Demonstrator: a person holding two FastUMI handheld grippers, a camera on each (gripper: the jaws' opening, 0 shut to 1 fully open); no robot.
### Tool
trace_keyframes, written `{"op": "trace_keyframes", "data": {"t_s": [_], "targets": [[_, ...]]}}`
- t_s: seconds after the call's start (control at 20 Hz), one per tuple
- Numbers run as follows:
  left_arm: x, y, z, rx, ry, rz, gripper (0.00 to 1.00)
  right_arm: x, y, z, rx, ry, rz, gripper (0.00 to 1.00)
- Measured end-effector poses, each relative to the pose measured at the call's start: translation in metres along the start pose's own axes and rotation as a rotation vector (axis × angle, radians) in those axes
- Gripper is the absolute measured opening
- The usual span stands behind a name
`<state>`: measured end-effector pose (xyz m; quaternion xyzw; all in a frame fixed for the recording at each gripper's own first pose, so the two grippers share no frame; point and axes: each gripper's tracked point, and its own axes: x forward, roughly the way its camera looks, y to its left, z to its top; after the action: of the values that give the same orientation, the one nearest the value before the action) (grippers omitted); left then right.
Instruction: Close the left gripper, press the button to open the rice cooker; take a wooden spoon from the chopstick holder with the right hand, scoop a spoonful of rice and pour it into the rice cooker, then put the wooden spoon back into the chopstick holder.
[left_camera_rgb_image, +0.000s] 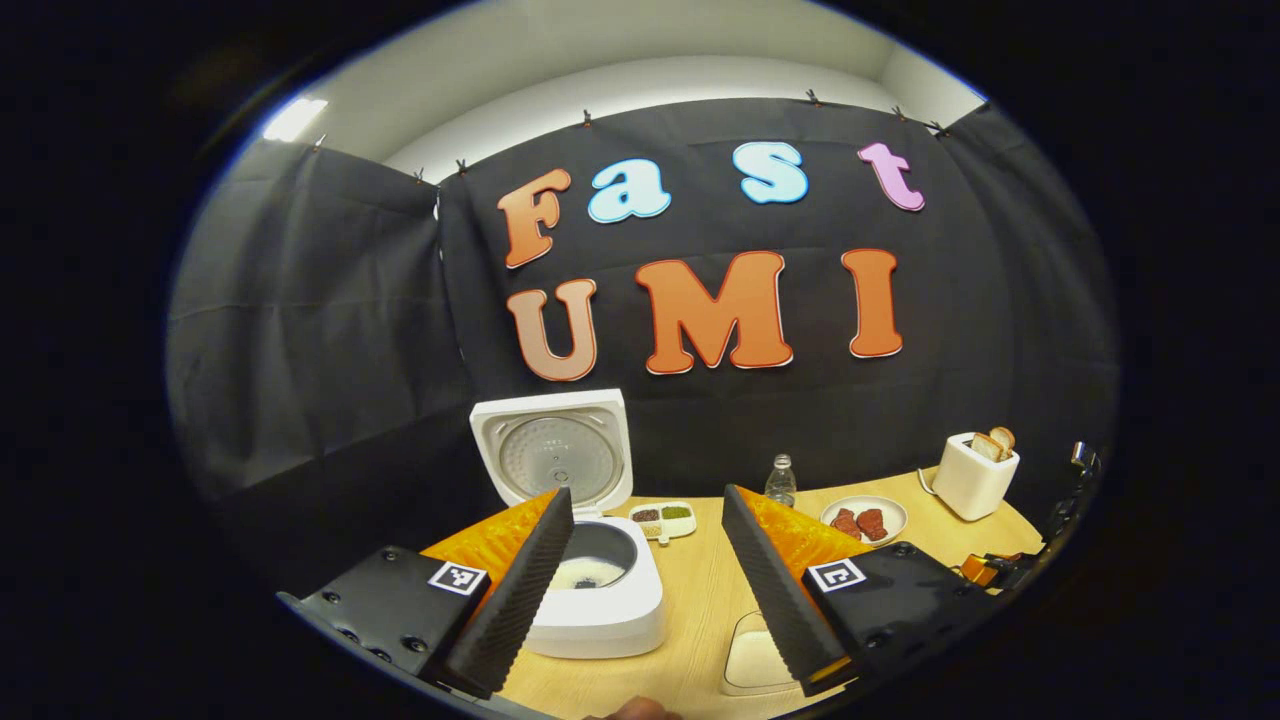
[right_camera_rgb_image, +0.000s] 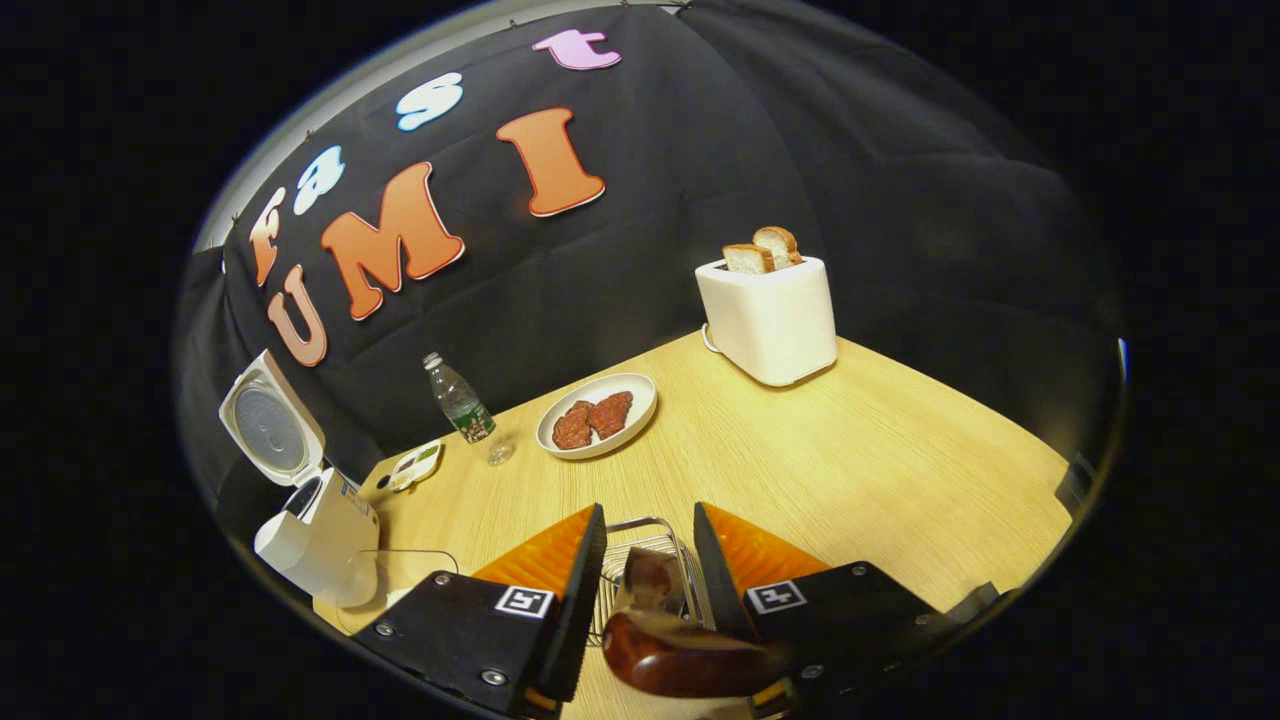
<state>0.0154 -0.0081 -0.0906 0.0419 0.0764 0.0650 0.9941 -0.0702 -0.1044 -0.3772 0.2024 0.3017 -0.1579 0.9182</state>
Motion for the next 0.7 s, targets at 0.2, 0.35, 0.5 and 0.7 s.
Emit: {"op": "trace_keyframes", "data": {"t_s": [0.2, 0.35, 0.5, 0.7], "targets": [[-0.003, 0.013, -0.008, -0.012, 0.021, 0.035, 1.0, 0.01, 0.0, -0.001, -0.005, 0.039, -0.006, 0.51], [-0.005, 0.017, -0.011, -0.024, 0.022, 0.045, 0.96, -0.004, -0.009, -0.016, 0.02, 0.053, -0.027, 0.51], [-0.001, 0.011, -0.013, -0.019, 0.029, 0.027, 1.0, -0.015, -0.018, -0.033, 0.025, 0.087, -0.055, 0.61], [0.004, -0.003, -0.012, -0.014, 0.028, -0.017, 1.0, -0.035, -0.027, -0.047, 0.022, 0.091, -0.085, 0.89]]}}
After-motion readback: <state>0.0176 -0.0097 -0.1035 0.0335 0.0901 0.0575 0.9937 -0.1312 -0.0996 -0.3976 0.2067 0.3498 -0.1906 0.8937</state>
